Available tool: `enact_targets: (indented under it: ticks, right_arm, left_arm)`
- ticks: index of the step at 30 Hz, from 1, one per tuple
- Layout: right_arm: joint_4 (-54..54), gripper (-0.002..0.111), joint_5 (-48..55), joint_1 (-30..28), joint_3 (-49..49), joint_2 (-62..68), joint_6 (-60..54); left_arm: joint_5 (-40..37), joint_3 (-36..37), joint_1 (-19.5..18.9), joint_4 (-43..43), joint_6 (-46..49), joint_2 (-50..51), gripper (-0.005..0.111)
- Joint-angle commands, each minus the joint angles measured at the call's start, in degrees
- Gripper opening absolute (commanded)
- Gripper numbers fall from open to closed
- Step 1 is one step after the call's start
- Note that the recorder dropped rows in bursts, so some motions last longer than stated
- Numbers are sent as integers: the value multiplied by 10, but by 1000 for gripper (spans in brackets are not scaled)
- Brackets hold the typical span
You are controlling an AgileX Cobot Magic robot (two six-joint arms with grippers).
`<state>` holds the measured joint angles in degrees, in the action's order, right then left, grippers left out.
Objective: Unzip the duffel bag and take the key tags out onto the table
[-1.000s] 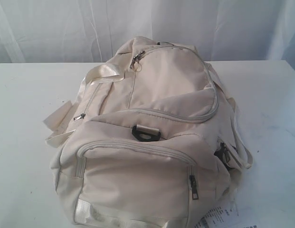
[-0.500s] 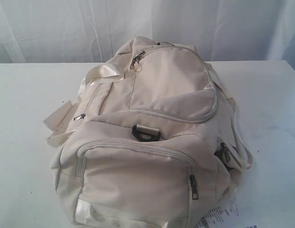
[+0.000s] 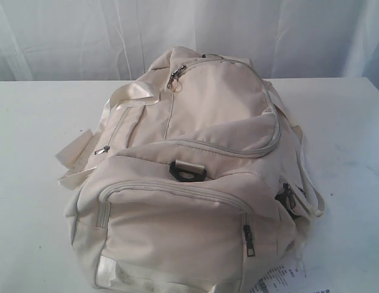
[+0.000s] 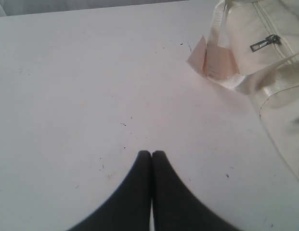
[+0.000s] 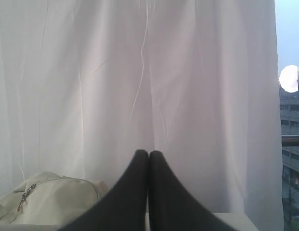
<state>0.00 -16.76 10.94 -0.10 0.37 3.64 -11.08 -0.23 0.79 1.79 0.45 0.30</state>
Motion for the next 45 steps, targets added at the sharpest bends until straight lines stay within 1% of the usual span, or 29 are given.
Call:
enact_targets:
  ticks: [1, 3, 6, 7, 9, 10, 14, 16, 17, 19, 22, 23, 24, 26, 28, 29, 31, 32, 34, 36, 37, 38, 39, 41, 43, 45]
  right_arm:
    - [0, 0, -18, -2, 1, -4, 1]
    - [0, 0, -22, -2, 1, -4, 1]
    - [0, 0, -45, -2, 1, -4, 14]
    - [0, 0, -53, -2, 1, -4, 18]
    - [0, 0, -78, -2, 1, -4, 18]
    - [4, 0, -106, -2, 1, -4, 18]
    - [14, 0, -152, -2, 1, -4, 18]
    - [64, 0, -116, -2, -7, -4, 29]
    - [105, 0, -78, -2, -16, -4, 29]
    - [189, 0, -1, -2, -39, -4, -2]
    - [212, 0, 61, -2, -71, 20, -40]
    - [212, 0, 79, -2, -85, 39, -36]
    - [212, 0, 91, -2, -97, 58, -36]
    - [209, 0, 130, -2, -135, 113, -36]
    - [206, 0, 186, -2, -183, 175, -47]
    - [206, 0, 224, -2, -210, 211, -62]
    - [206, 0, 308, -2, -264, 287, -106]
    - [207, 0, 359, -2, -295, 324, -128]
    - [211, 0, 451, -2, -348, 388, -165]
    - [216, 0, 543, -1, -399, 443, -190]
    - [229, 0, 574, -1, -420, 472, -191]
    - [242, 0, 597, -1, -438, 497, -191]
    - [253, 0, 612, -1, -450, 515, -194]
    - [280, 0, 638, -1, -470, 551, -232]
    - [305, 0, 652, -1, -479, 574, -266]
    - [316, 0, 657, -1, -480, 584, -286]
  left_arm:
    - [8, 2, 0, 1, 11, -3, 0]
    - [44, 2, 0, 1, 11, -3, 0]
    - [137, 2, 0, 1, 11, -3, 0]
    - [152, 2, 0, 1, 11, -3, 0]
    - [204, 2, 0, 1, 11, -3, 0]
    - [231, 2, 0, 1, 11, -3, 0]
    - [285, 2, 0, 1, 11, -3, 0]
    - [330, 2, 0, 1, 11, -3, 0]
    - [350, 2, 0, 1, 11, -3, 0]
    - [416, 2, 0, 1, 11, -3, 0]
    - [504, 2, 0, 1, 11, -3, 0]
    - [525, 2, 0, 3, 11, -3, 0]
    - [528, 2, 0, 7, 9, -3, 0]
    - [498, -24, 0, 7, -14, -3, 0]
    - [446, -64, 0, 7, -66, 11, 0]
    - [406, -87, 0, 7, -101, 25, 0]
    - [310, -137, 0, 6, -154, 60, 0]
    - [247, -169, 0, 1, -171, 85, 0]
    - [130, -226, 0, -9, -177, 138, 0]
    - [29, -287, 0, -10, -164, 201, 0]
    - [-21, -320, 1, -4, -137, 234, 0]
    - [-63, -352, 5, 20, -96, 267, 0]
    - [-117, -385, 13, 66, -20, 298, 0]
    - [-212, -439, 38, 193, 165, 357, 0]
    - [-308, -486, 71, 339, 344, 420, 0]
    - [-399, -519, 102, 454, 479, 474, 0]
